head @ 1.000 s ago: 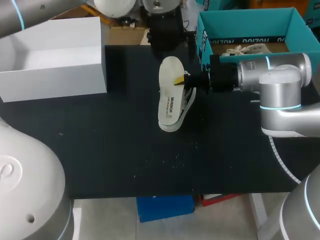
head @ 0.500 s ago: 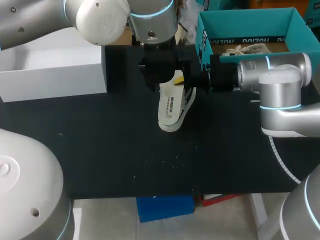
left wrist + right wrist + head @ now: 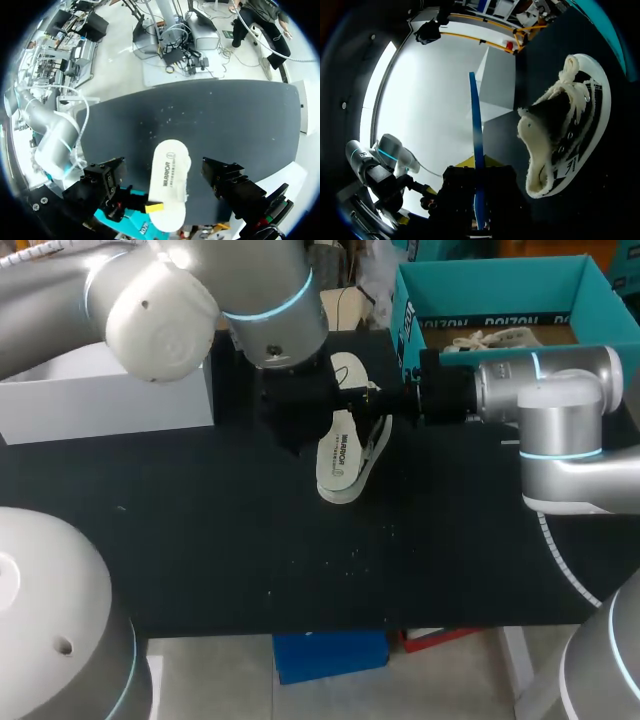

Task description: Take the shoe out of the shoebox, open the shoe tongue, remove and reinsert the insole, then place the shoe into the shoebox

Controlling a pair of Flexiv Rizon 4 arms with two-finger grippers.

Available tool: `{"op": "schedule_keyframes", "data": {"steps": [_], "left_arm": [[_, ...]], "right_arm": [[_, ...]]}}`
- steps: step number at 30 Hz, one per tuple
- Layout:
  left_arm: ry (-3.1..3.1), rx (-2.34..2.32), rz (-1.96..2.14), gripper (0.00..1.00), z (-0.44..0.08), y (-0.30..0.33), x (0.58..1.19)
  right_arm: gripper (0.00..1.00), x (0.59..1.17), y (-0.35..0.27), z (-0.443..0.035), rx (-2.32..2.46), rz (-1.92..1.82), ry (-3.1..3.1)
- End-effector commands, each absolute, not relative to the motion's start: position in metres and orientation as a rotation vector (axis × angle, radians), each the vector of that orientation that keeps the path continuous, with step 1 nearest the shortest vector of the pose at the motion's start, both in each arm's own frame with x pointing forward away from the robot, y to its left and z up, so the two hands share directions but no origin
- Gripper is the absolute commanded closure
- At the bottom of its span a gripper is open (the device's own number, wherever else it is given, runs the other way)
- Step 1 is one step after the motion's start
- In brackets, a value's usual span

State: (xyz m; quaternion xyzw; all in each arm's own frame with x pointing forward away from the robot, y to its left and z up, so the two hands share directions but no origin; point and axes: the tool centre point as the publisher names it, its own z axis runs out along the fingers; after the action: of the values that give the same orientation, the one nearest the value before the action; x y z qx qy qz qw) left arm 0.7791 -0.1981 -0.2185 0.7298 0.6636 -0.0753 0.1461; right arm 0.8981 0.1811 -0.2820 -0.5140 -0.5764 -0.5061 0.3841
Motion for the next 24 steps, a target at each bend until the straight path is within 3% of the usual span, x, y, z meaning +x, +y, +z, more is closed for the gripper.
{"op": "schedule_keyframes", "data": {"steps": [1,11,24], "left_arm": [[1.556,1.732,-0.521,0.0,-0.226,-0.166,0.774],[1.185,1.224,-1.003,0.0,-0.233,-0.157,0.787],[1.185,1.224,-1.003,0.0,-0.233,-0.157,0.787]], "right_arm": [[1.0,0.899,0.182,-0.282,-1.311,-1.287,-1.47],[1.0,0.899,0.182,-0.282,-1.311,-1.287,-1.47],[1.0,0.899,0.182,-0.282,-1.311,-1.287,-1.47]]}}
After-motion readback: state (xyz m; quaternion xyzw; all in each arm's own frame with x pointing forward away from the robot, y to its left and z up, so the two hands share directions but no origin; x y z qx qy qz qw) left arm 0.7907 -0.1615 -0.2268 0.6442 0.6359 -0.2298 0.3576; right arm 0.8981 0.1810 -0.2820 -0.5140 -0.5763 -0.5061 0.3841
